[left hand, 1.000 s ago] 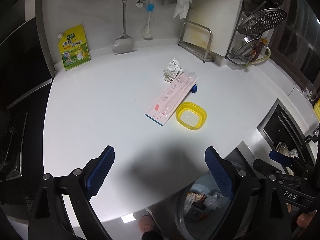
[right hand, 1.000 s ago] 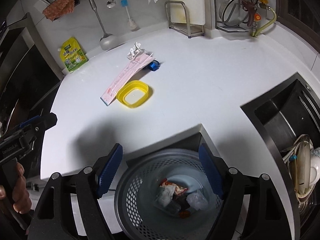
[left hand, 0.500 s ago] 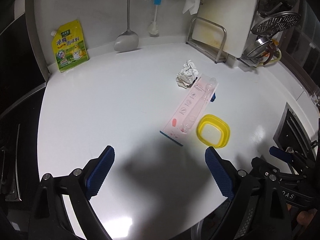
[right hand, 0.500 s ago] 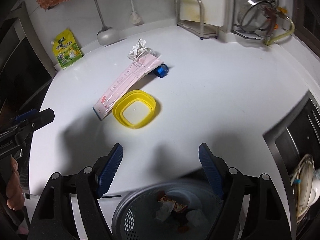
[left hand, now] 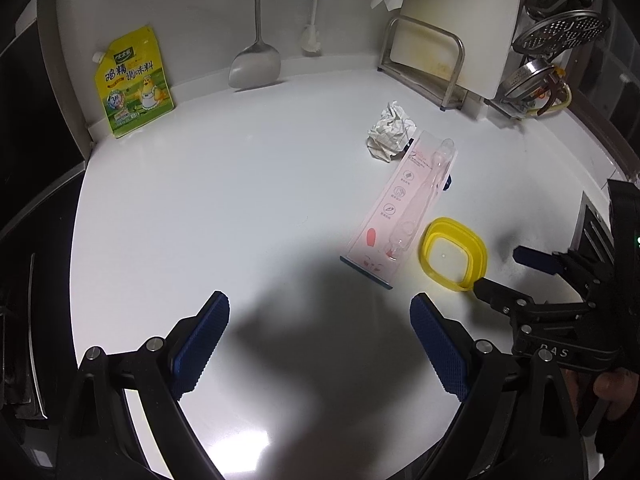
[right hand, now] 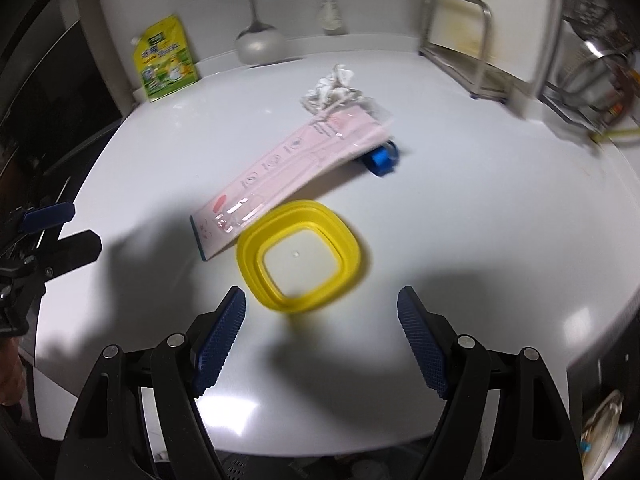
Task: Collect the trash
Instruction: 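Lower the right tool around the yellow lid while the left tool approaches the pink package, then grasp the yellow lid with the right tool and lift it toward the wastebasket, then grasp the pink toothbrush package with the left tool while the right tool holds the lid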
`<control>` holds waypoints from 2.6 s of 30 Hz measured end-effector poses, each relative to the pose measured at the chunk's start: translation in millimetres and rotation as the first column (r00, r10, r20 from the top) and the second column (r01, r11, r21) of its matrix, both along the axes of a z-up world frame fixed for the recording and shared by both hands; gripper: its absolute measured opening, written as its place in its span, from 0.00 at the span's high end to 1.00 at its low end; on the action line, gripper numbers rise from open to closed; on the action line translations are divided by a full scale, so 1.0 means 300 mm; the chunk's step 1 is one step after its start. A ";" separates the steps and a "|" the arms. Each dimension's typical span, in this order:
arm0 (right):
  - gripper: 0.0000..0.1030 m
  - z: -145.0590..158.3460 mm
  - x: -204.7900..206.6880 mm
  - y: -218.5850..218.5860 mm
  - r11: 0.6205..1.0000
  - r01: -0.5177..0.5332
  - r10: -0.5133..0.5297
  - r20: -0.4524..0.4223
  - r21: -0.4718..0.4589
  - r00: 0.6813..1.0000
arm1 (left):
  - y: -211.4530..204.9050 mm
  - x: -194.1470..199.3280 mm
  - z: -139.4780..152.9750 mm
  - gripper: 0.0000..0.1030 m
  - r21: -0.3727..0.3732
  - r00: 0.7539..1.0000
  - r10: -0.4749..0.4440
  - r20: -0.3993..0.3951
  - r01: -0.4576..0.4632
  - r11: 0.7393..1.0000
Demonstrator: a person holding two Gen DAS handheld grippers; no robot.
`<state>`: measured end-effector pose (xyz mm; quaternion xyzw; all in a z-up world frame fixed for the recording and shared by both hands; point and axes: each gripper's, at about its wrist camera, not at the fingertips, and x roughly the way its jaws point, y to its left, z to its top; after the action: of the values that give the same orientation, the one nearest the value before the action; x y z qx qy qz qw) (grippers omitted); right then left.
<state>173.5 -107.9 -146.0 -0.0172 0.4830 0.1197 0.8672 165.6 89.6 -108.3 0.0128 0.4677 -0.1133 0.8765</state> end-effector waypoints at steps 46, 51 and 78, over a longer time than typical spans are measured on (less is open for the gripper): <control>0.28 -0.100 0.149 0.057 0.982 -0.179 0.177 -0.028 -0.054 0.984 | -0.011 0.004 -0.036 0.13 0.001 1.000 -0.003 -0.024 0.003 1.000; 0.29 -0.093 0.140 0.031 0.990 -0.139 0.138 -0.029 -0.032 0.990 | -0.018 0.019 -0.043 0.13 -0.003 1.000 -0.011 -0.026 0.011 1.000; 0.29 0.040 -0.240 -0.350 0.892 0.431 -0.432 -0.023 0.134 0.902 | -0.374 0.333 -0.207 0.16 0.042 0.980 -0.199 -0.028 0.200 0.979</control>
<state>101.6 -212.8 -133.9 0.1489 0.4624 -0.0431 0.8730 265.6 -22.5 -170.4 0.0779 0.4768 -0.1906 0.8546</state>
